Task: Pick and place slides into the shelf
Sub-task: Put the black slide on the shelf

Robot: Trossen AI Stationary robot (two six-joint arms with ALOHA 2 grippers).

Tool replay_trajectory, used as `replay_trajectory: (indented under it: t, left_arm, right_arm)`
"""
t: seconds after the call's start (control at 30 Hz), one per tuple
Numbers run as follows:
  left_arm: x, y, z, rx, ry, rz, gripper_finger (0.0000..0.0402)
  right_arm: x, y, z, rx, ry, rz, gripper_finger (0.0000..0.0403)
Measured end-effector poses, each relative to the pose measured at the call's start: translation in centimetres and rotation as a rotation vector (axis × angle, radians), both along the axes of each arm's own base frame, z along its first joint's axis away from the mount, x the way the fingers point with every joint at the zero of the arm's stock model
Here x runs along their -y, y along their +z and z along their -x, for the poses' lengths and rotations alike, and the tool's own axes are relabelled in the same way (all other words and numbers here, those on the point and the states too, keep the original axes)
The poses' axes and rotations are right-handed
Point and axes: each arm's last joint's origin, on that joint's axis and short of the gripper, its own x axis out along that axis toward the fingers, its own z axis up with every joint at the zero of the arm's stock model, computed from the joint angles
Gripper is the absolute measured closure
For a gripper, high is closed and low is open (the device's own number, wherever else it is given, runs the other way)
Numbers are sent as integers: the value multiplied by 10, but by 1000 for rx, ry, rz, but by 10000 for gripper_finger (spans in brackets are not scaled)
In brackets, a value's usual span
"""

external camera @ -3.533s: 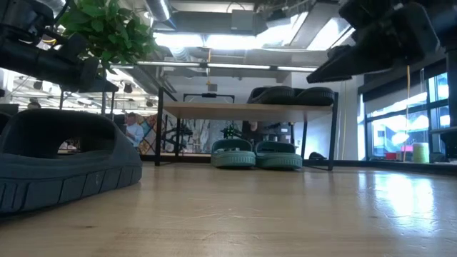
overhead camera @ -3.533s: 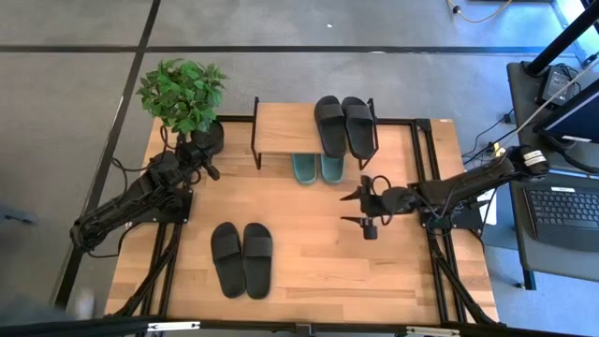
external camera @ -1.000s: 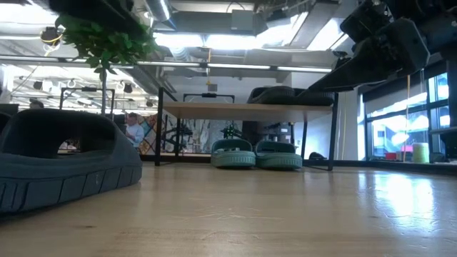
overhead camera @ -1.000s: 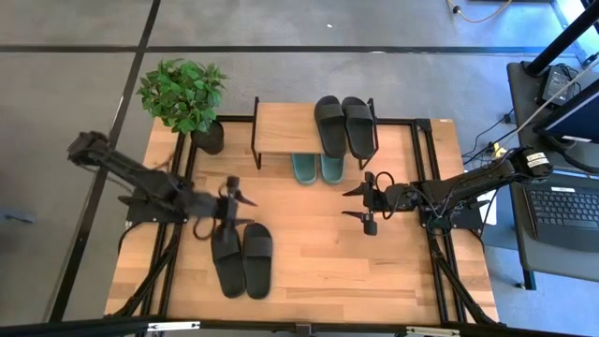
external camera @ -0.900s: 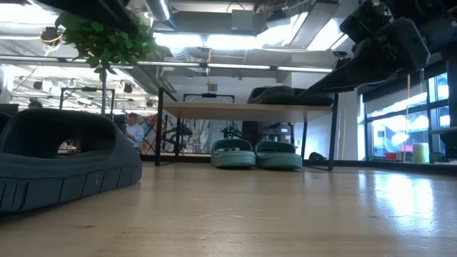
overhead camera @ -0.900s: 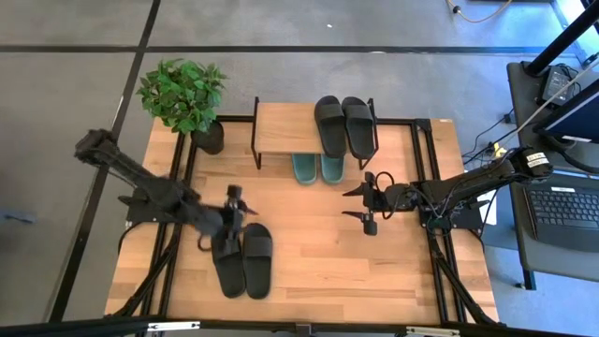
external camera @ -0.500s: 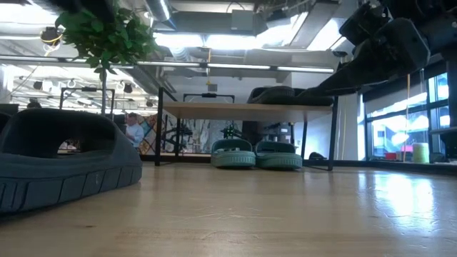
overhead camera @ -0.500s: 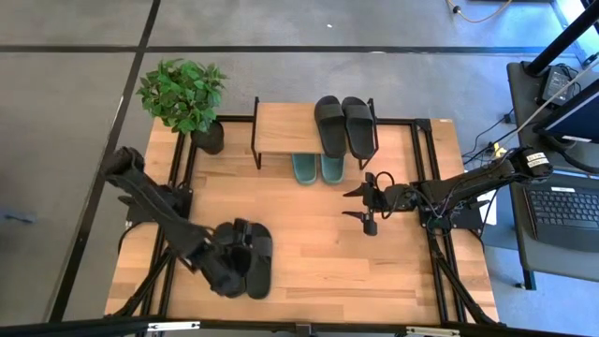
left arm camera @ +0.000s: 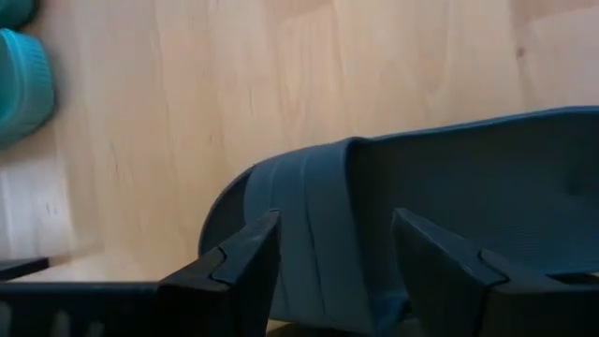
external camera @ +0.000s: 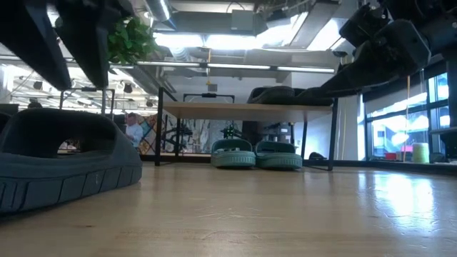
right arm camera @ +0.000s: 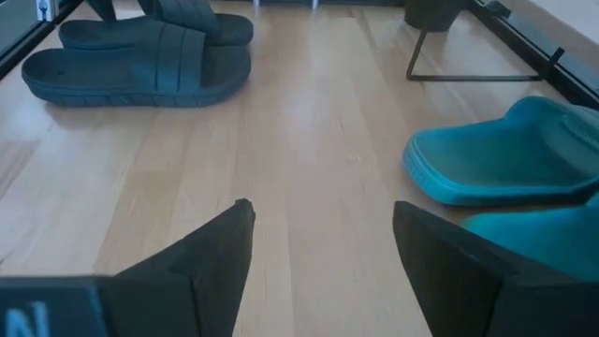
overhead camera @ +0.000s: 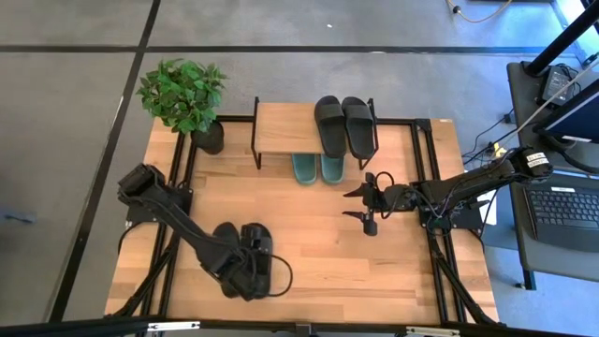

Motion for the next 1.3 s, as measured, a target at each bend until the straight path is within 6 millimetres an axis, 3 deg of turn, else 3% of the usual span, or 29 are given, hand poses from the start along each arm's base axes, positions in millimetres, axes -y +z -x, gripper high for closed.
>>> replay_trajectory:
  t: [0.57,1.17,1.3]
  left_arm:
    - [-18,-32,-19,-170,26,-39,205]
    - [-25,-33,-21,-181,48,-51,207]
    - [-25,-33,-21,-187,48,-55,232]
  right_arm:
    - [0,-3,1,-29,-23,-40,146]
    - [0,-4,2,-36,-32,-58,146]
    - [0,-4,2,-36,-32,-57,146]
